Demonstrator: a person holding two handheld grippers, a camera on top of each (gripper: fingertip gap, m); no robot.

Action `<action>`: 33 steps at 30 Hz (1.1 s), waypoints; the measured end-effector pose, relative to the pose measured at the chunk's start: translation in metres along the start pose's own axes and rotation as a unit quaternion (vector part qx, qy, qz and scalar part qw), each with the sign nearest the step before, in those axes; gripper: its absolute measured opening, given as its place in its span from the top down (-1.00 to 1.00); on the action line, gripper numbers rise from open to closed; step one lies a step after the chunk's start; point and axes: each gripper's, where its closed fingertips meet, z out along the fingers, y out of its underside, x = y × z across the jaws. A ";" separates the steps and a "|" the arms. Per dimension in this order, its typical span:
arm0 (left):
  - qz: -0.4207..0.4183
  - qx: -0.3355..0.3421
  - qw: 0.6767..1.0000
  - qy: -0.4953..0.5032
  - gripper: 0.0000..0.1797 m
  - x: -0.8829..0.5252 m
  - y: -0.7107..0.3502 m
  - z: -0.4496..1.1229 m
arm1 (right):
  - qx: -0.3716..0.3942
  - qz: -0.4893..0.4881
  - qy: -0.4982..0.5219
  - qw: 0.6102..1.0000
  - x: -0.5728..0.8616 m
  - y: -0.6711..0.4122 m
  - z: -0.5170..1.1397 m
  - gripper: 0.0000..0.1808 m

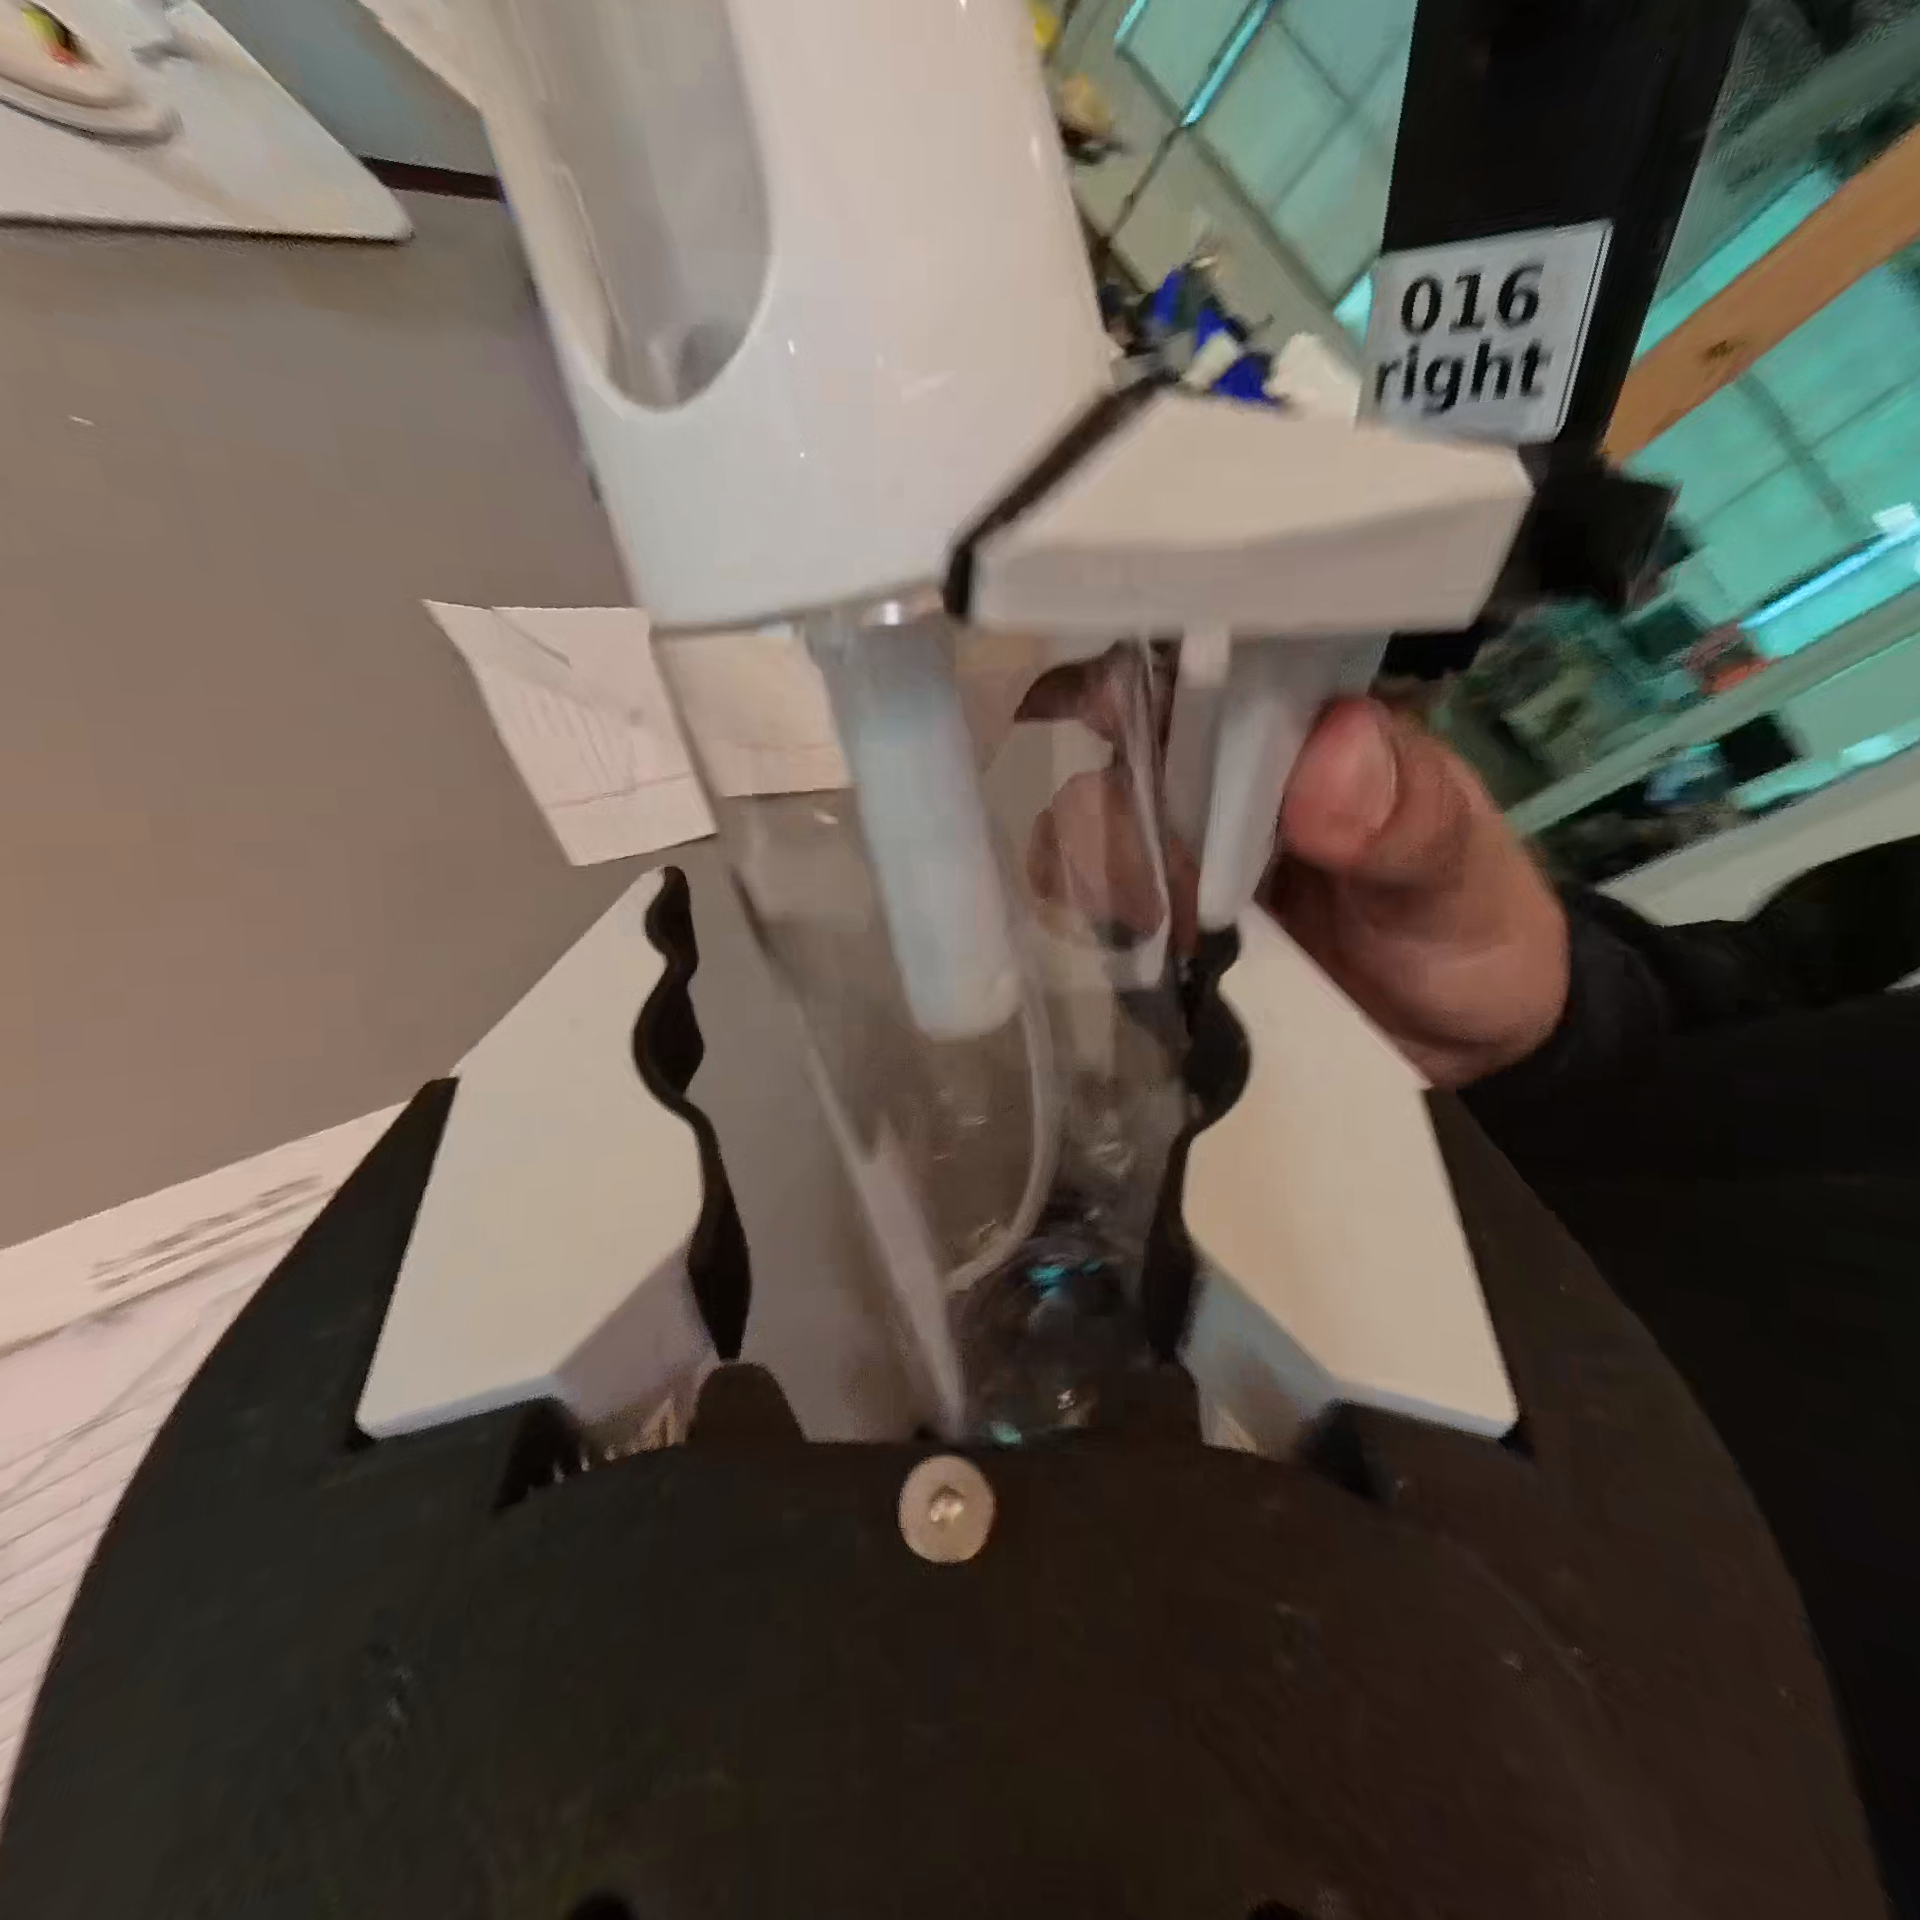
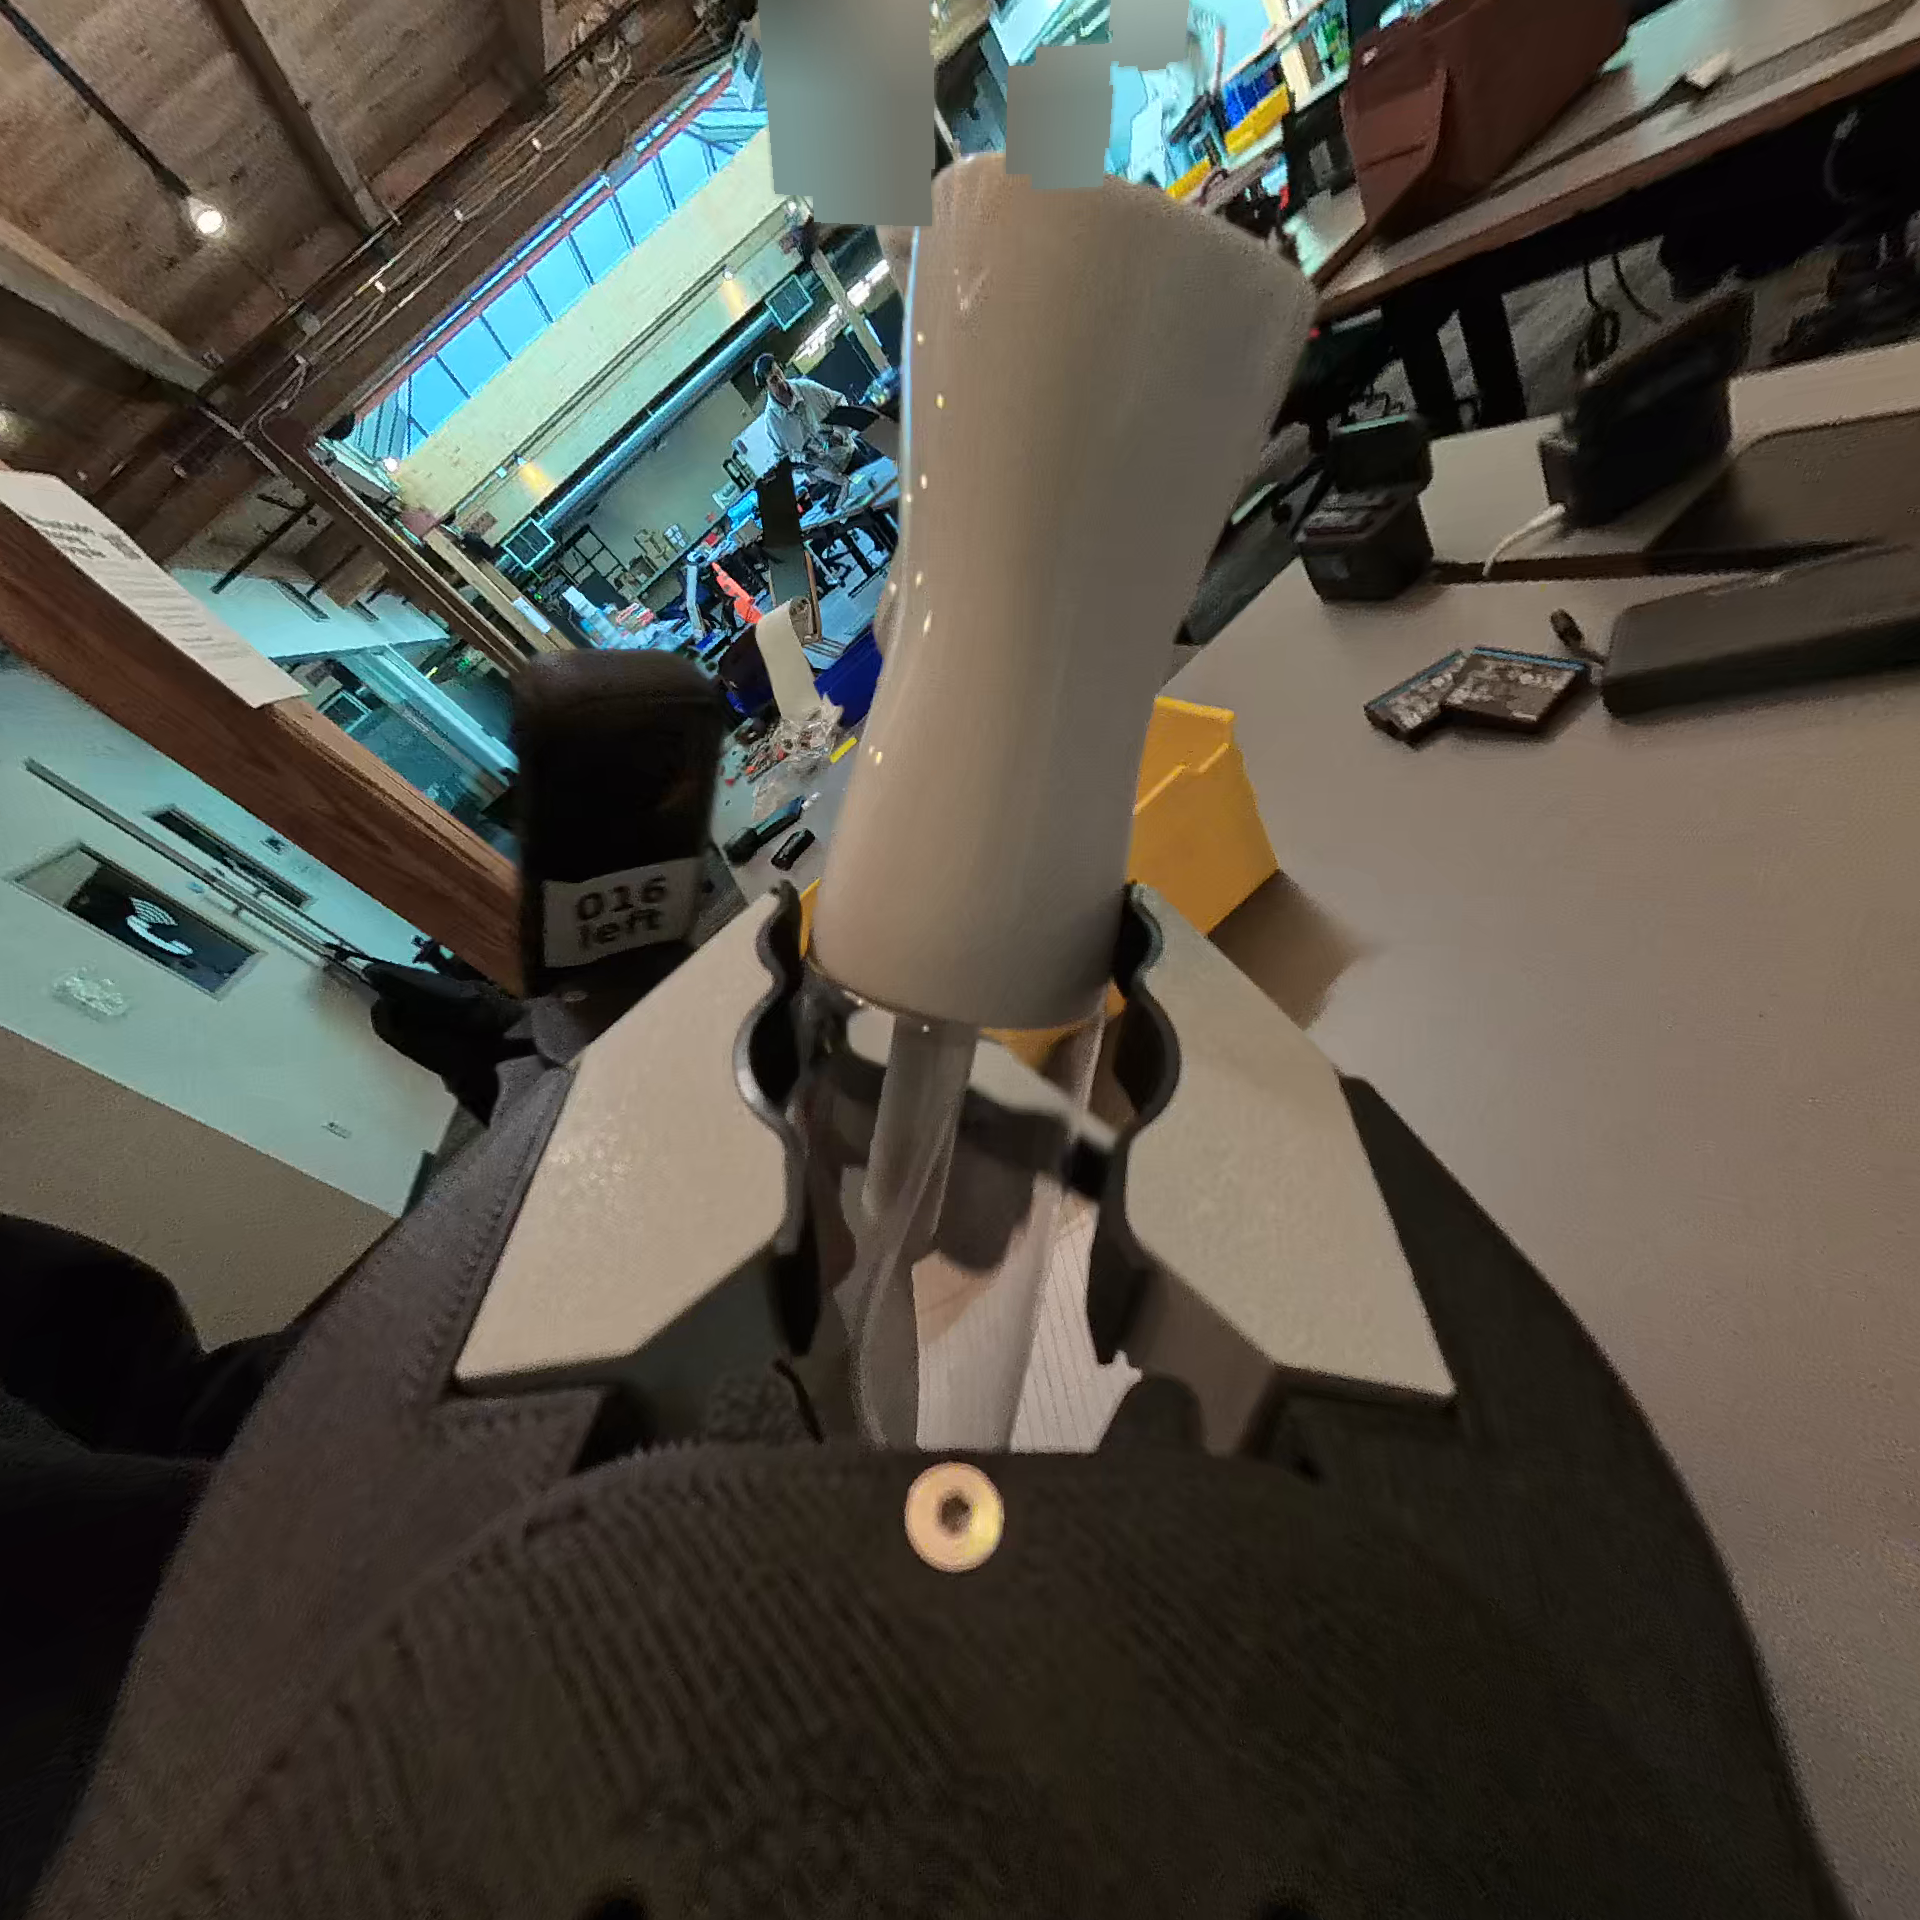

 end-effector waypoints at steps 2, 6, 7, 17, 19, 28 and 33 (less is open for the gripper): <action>-0.037 0.003 0.996 0.080 0.13 0.019 0.001 0.000 | 0.015 -0.020 -0.019 0.999 -0.014 -0.004 0.000 0.37; -0.058 0.034 0.977 0.201 0.15 0.055 -0.009 -0.019 | 0.043 0.009 -0.127 0.991 -0.043 -0.021 -0.012 0.28; -0.057 0.042 0.970 0.233 0.15 0.063 -0.011 -0.027 | 0.050 0.023 -0.150 0.987 -0.044 -0.026 -0.017 0.09; 0.055 -0.073 0.907 0.411 0.14 0.121 0.007 -0.060 | -0.116 0.159 -0.360 0.912 -0.062 -0.023 -0.016 -0.23; 0.065 -0.103 0.897 0.425 0.14 0.127 0.010 -0.057 | -0.149 0.157 -0.391 0.895 -0.078 -0.022 -0.013 -0.24; 0.024 -0.058 0.886 0.460 0.07 0.130 0.001 -0.052 | -0.076 0.097 -0.371 0.920 -0.085 -0.052 -0.016 0.04; -0.020 0.035 0.933 0.357 0.01 0.093 -0.007 -0.041 | -0.018 0.005 -0.226 0.974 -0.053 -0.057 -0.019 0.05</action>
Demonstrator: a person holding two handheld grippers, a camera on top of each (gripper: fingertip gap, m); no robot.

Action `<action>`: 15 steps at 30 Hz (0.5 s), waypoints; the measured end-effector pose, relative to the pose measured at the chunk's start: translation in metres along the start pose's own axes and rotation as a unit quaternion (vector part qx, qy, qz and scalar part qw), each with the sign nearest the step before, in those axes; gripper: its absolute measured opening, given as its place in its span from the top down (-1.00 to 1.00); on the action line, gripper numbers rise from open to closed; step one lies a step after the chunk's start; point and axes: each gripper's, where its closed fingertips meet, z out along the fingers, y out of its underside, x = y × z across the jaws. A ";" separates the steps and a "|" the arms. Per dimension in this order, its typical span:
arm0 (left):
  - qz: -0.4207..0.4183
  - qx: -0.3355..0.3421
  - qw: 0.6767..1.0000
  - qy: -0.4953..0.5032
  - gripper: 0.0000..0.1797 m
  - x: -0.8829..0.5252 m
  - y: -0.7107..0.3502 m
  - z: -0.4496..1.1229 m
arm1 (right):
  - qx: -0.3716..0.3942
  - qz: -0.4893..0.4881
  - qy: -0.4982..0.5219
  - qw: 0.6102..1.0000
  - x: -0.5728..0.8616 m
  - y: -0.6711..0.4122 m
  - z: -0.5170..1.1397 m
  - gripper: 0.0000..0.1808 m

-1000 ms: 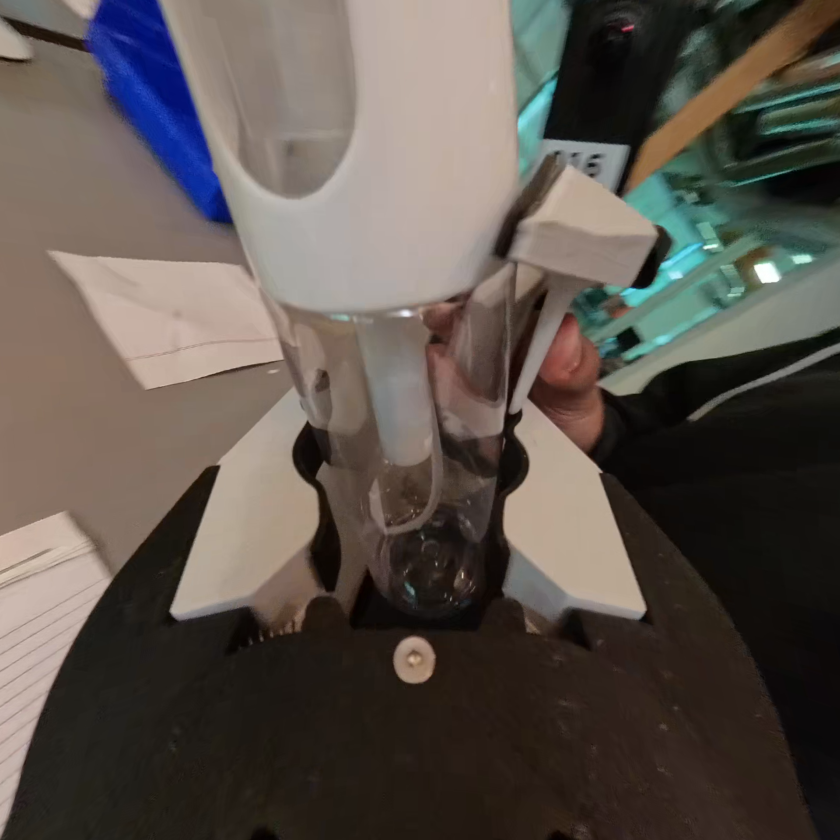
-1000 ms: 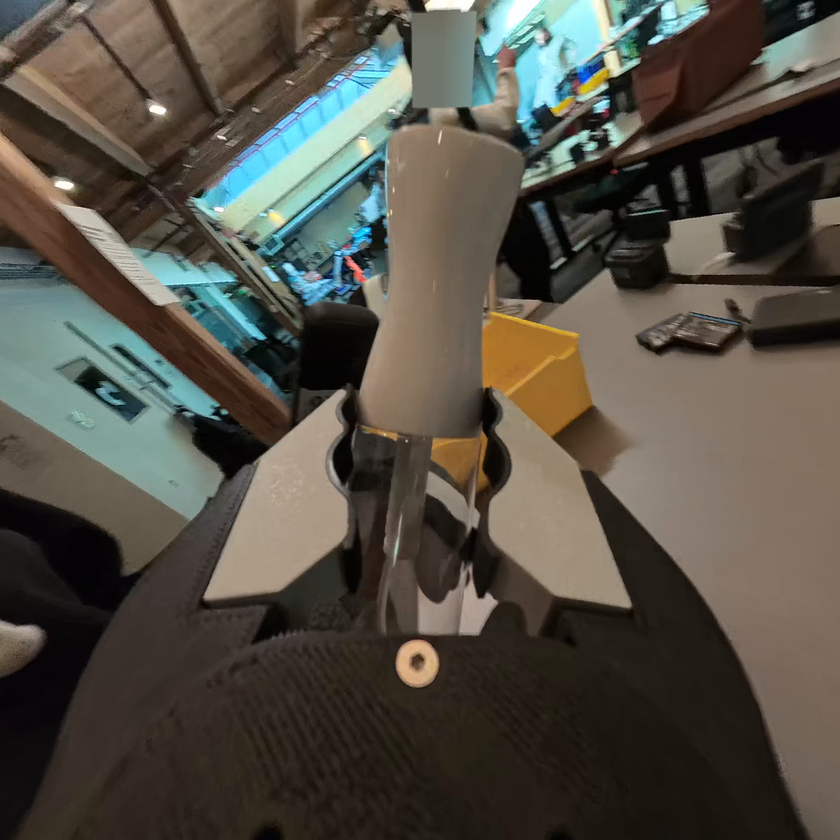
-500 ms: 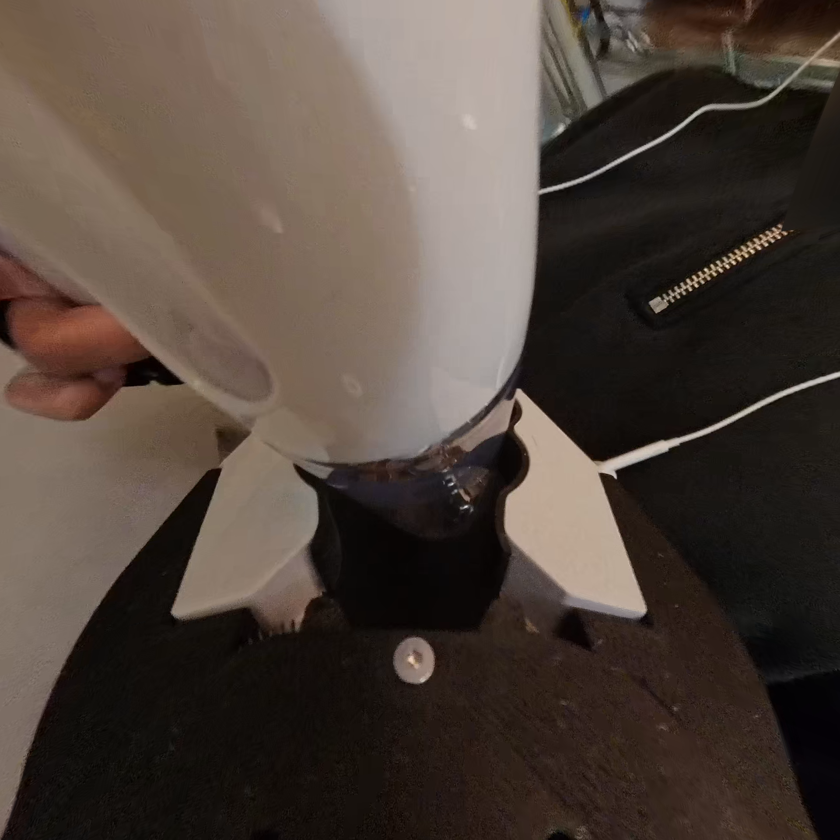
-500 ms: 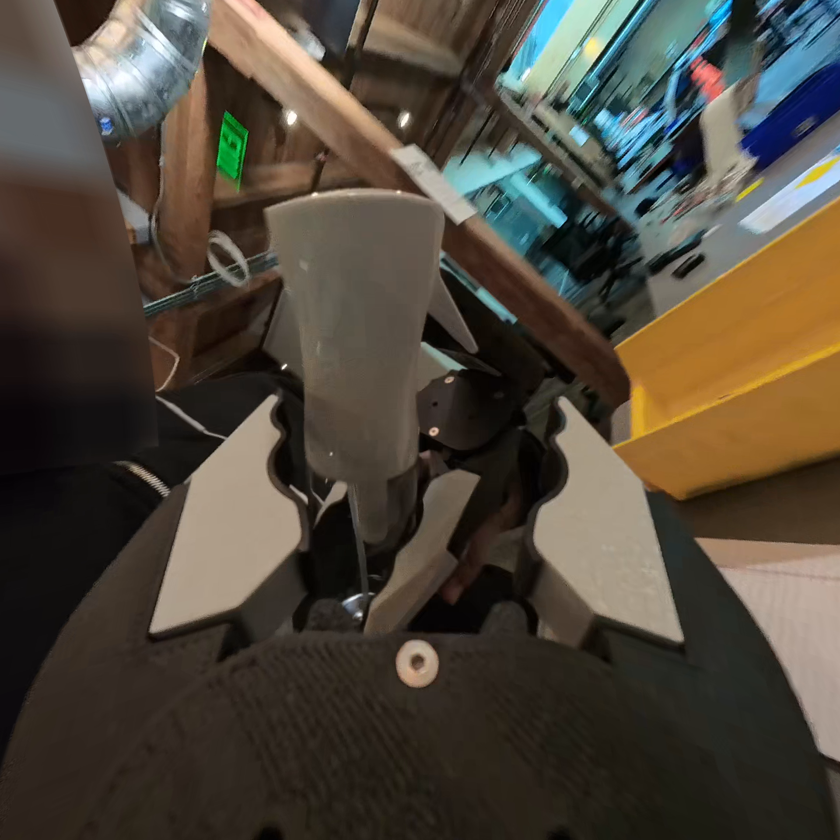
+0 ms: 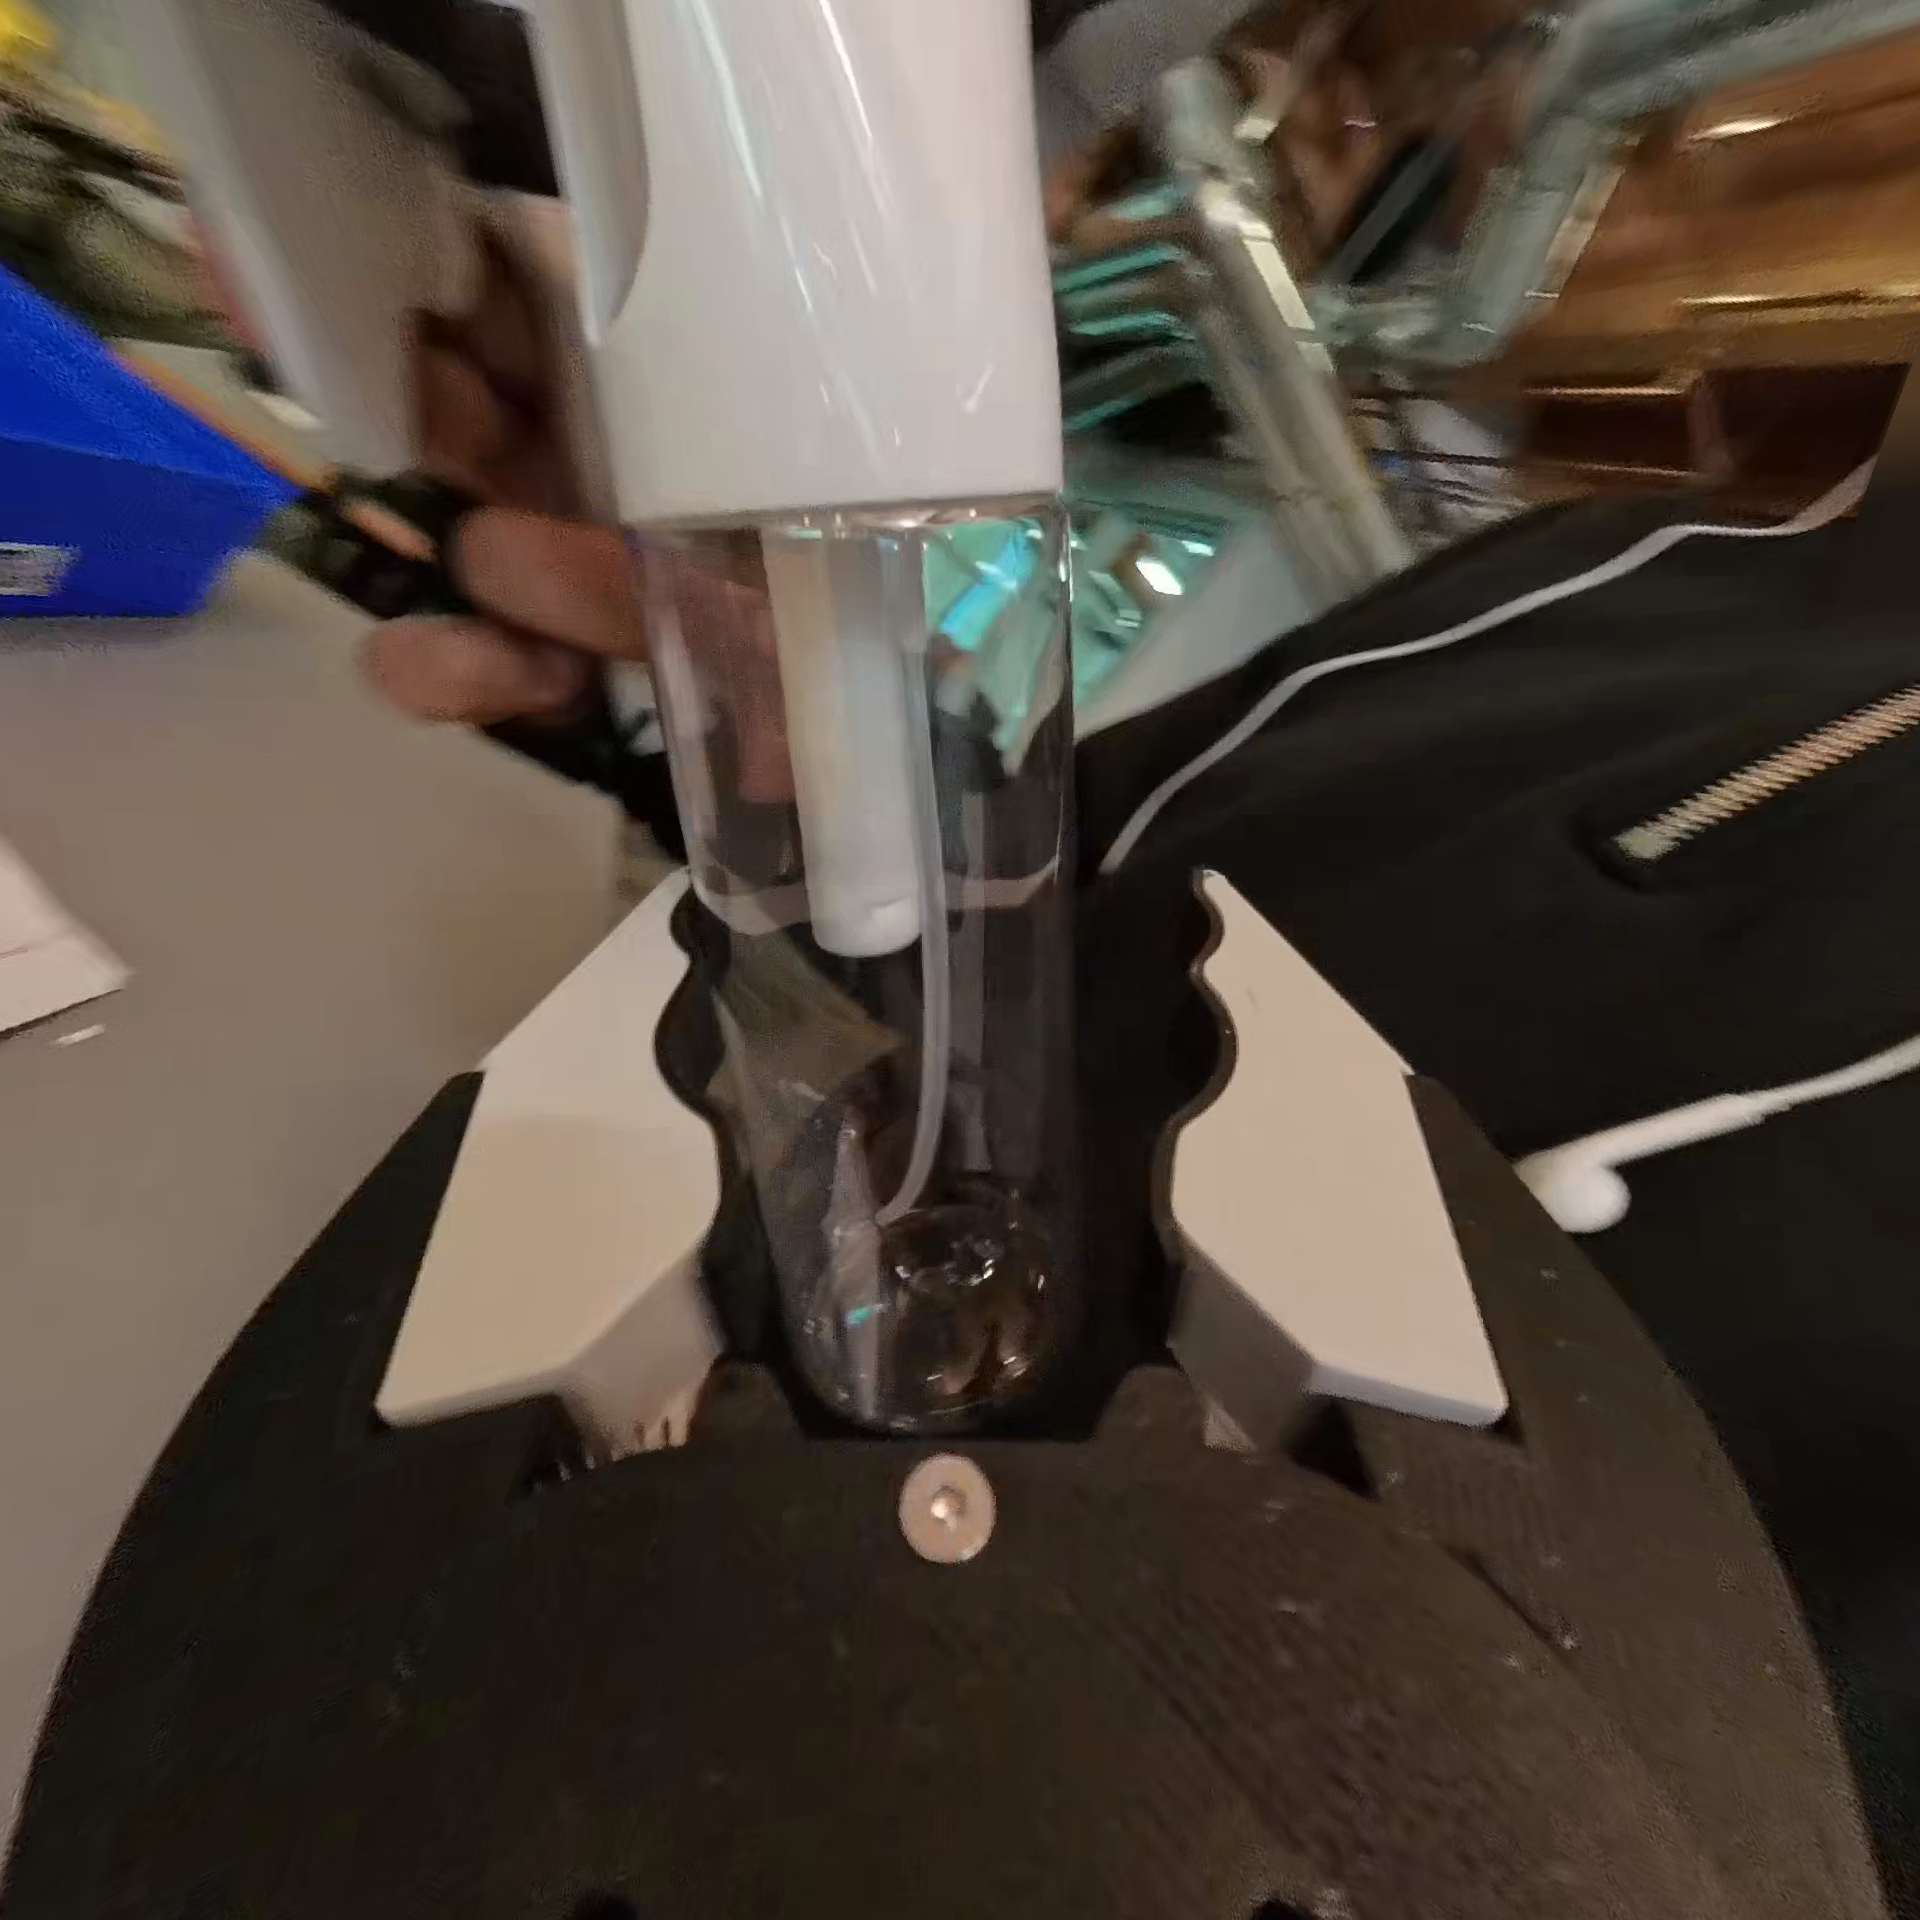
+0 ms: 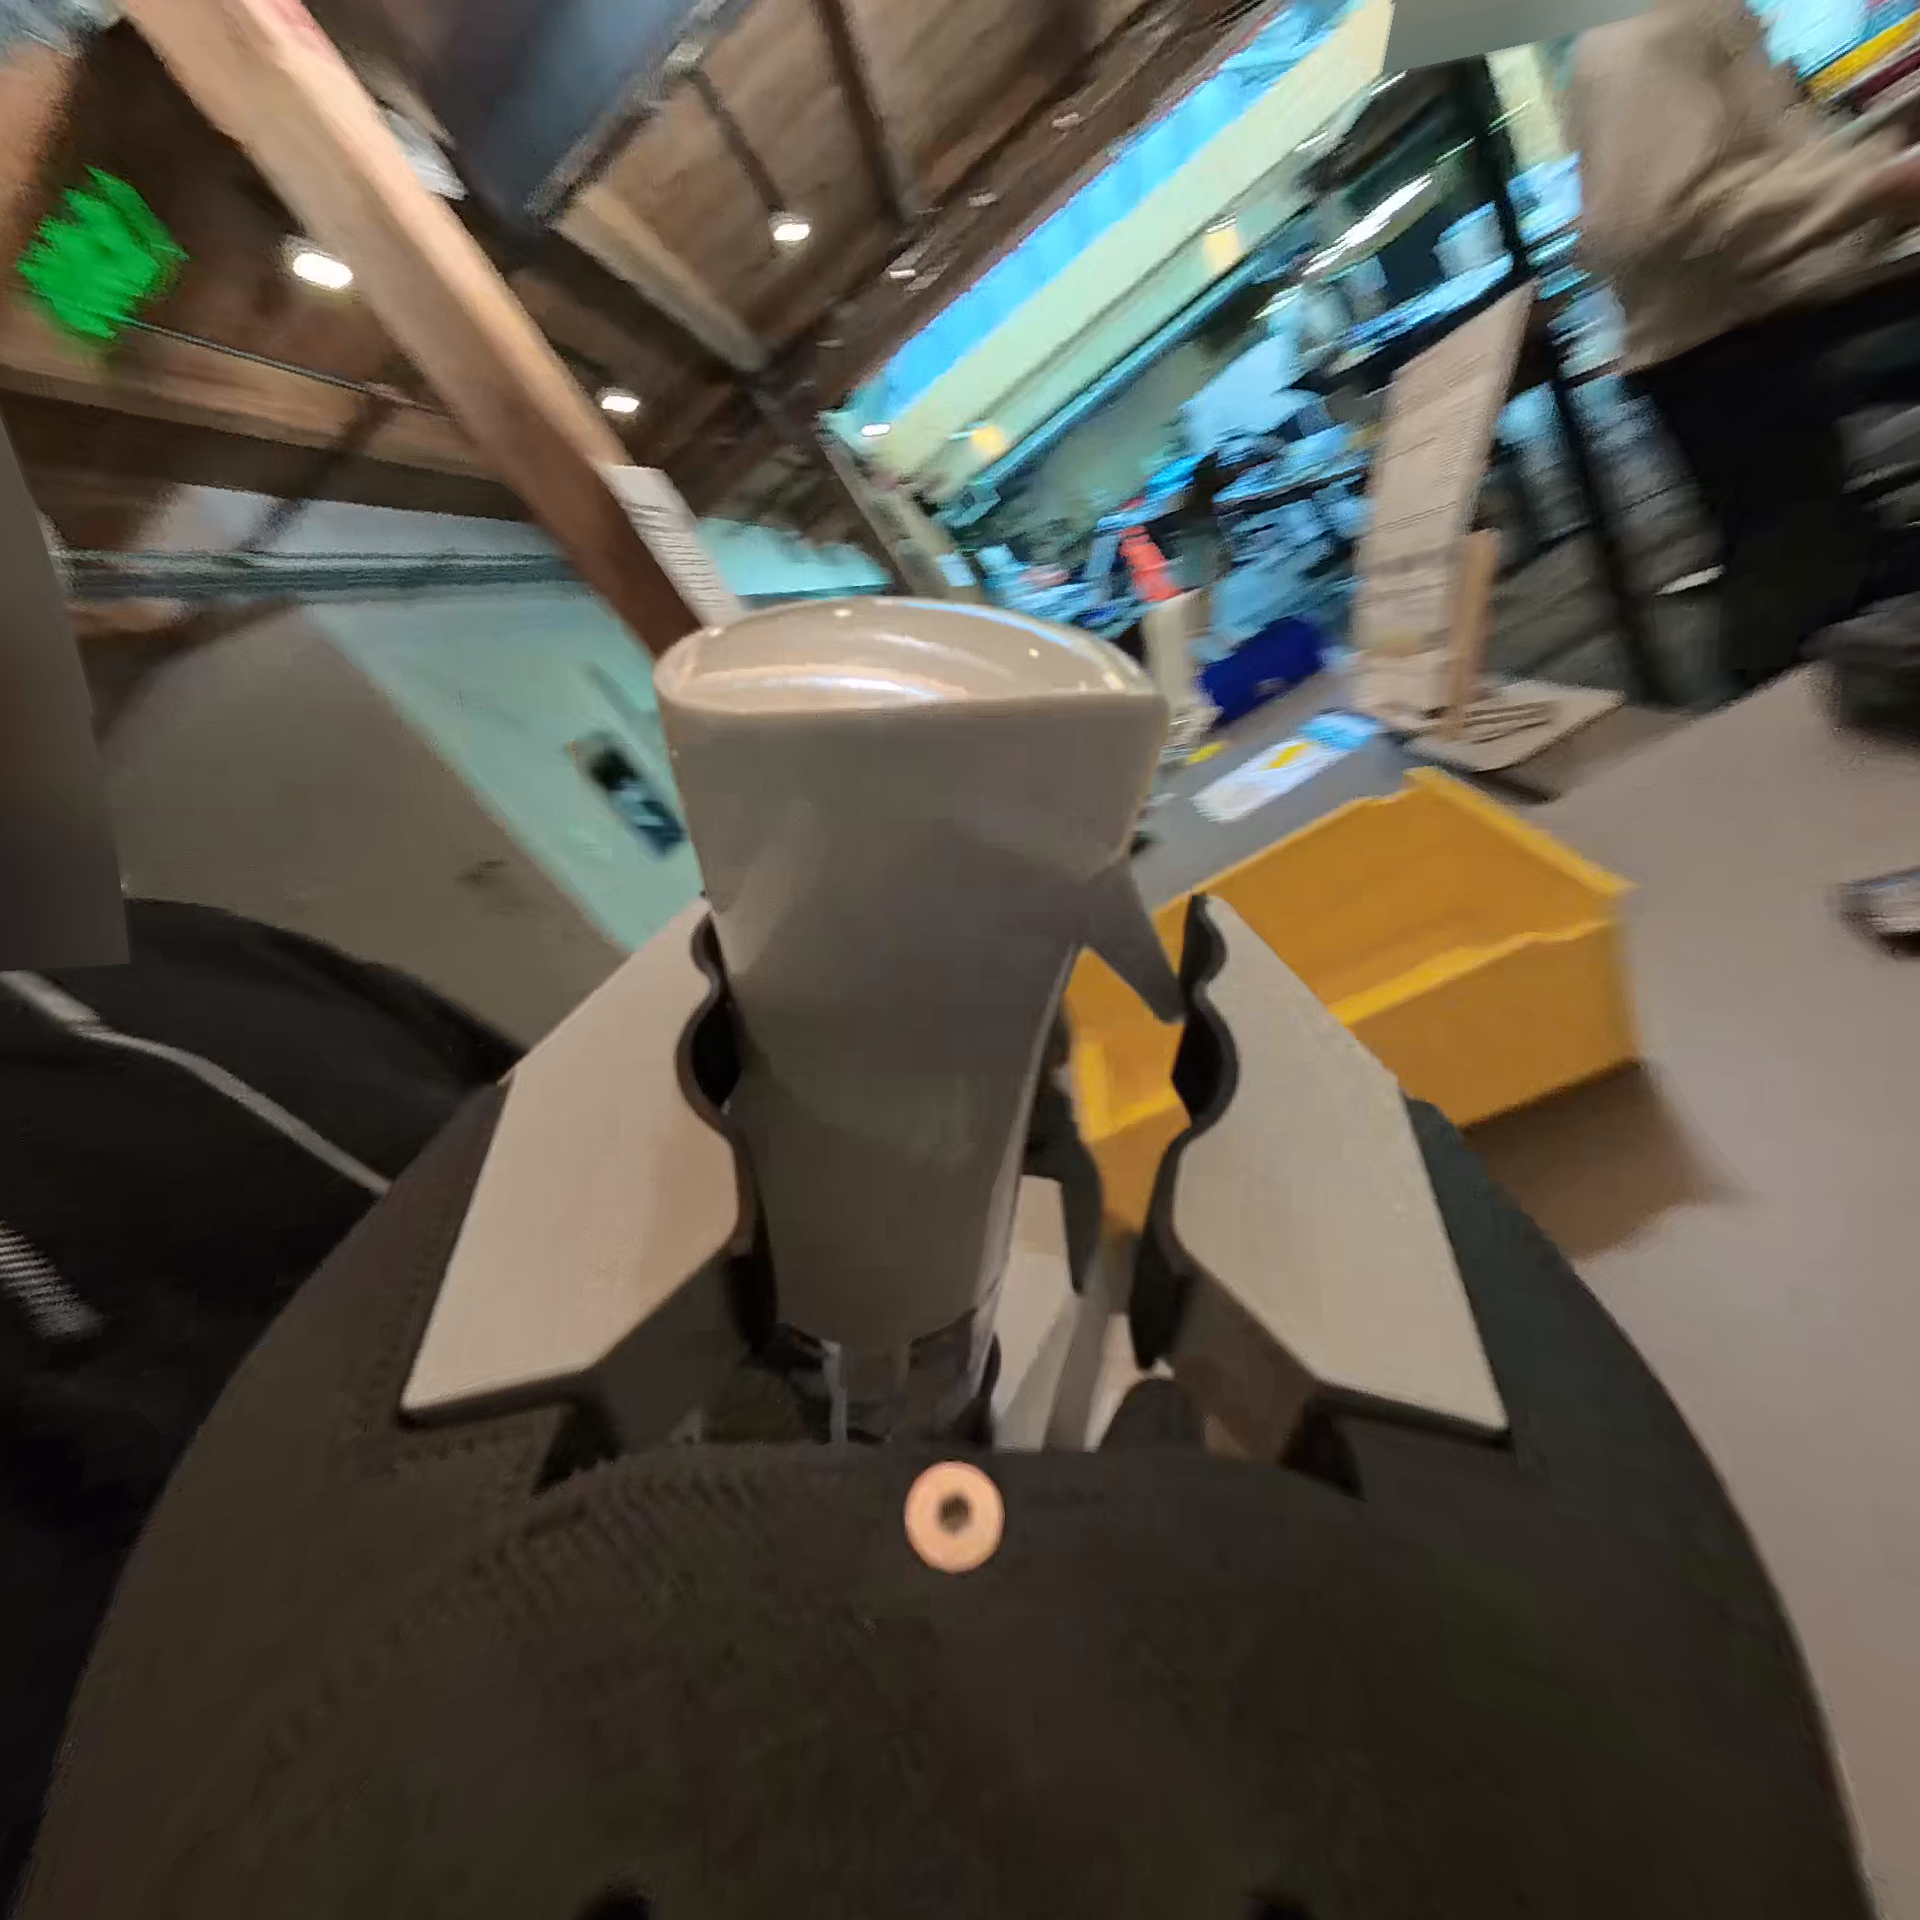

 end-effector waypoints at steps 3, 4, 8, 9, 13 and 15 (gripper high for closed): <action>0.040 0.006 0.991 -0.129 -0.08 -0.027 -0.002 -0.014 | 0.003 -0.075 0.085 0.994 0.009 0.002 -0.004 0.05; 0.057 0.012 0.986 -0.159 -0.09 -0.031 -0.007 -0.018 | -0.001 -0.094 0.104 0.990 0.009 0.004 -0.002 0.05; 0.101 0.000 0.969 -0.224 -0.11 -0.037 -0.017 -0.025 | -0.020 -0.169 0.151 0.974 0.003 0.015 0.014 0.06; 0.109 -0.012 0.966 -0.233 -0.11 -0.038 -0.016 -0.025 | -0.023 -0.184 0.155 0.970 0.000 0.017 0.019 0.06; 0.160 -0.013 0.954 -0.253 0.32 -0.032 -0.019 -0.024 | -0.033 -0.240 0.160 0.957 -0.010 0.025 0.033 0.05; 0.166 -0.015 0.954 -0.249 0.32 -0.029 -0.018 -0.024 | -0.028 -0.246 0.155 0.956 -0.015 0.025 0.035 0.04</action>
